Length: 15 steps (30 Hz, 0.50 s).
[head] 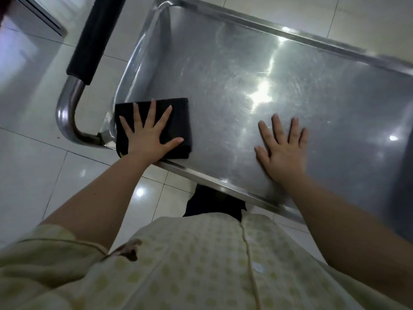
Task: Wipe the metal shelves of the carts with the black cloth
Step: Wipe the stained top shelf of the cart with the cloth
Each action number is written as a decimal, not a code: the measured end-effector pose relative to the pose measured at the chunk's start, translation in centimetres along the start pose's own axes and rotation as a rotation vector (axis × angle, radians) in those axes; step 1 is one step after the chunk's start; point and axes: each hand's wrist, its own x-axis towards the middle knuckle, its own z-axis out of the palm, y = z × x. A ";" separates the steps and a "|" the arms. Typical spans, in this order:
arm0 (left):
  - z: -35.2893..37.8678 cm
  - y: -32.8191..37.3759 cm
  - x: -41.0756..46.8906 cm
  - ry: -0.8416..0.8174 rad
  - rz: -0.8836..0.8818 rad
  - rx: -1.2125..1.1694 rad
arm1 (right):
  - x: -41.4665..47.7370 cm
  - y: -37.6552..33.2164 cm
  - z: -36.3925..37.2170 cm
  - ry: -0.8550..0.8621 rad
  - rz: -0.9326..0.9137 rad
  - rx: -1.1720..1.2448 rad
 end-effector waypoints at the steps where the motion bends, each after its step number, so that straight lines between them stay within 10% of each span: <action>1: 0.1 1.4 -0.3 -0.001 0.020 0.001 | -0.1 0.0 0.2 0.005 0.002 -0.019; 8: 2.4 15.1 -5.0 -0.060 0.169 0.025 | -0.3 0.6 0.3 0.031 -0.017 0.026; 15: 0.8 7.3 -2.7 -0.048 0.158 0.030 | -0.1 0.3 -0.2 0.012 -0.012 0.033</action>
